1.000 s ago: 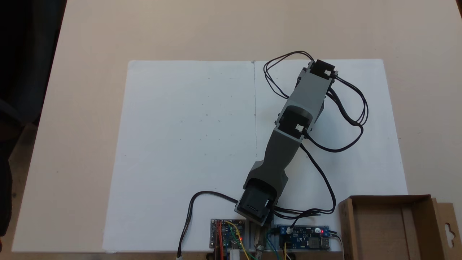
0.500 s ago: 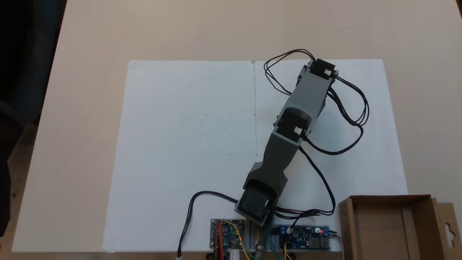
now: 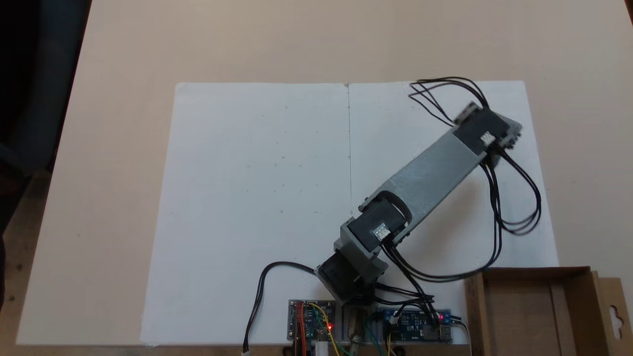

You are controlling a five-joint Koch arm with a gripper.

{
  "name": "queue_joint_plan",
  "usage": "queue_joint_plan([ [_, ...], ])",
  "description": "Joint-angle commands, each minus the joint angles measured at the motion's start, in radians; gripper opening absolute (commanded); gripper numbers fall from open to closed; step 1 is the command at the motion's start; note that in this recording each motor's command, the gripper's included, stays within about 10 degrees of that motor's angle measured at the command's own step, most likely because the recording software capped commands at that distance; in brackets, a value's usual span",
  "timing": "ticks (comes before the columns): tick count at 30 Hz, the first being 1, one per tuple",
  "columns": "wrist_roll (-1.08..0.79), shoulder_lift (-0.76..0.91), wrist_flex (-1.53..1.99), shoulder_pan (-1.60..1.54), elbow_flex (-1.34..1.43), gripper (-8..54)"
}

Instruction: Grasp a green dice and put it in the bin.

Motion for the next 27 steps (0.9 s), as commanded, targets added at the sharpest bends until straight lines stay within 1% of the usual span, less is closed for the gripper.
queue_joint_plan([
  [1,0.058,0.057,-0.052,0.074,-0.081,12.1],
  [3,0.058,0.057,-0.051,0.212,-0.138,12.1],
  [4,0.054,0.044,-0.055,0.348,-0.176,12.1],
  [12,0.041,0.011,-0.044,0.614,-0.204,12.1],
  [14,0.005,0.003,-0.017,0.676,-0.204,12.1],
  [21,-0.028,-0.072,0.043,0.775,-0.202,12.1],
  [27,-0.092,-0.123,0.064,0.821,-0.176,12.1],
])
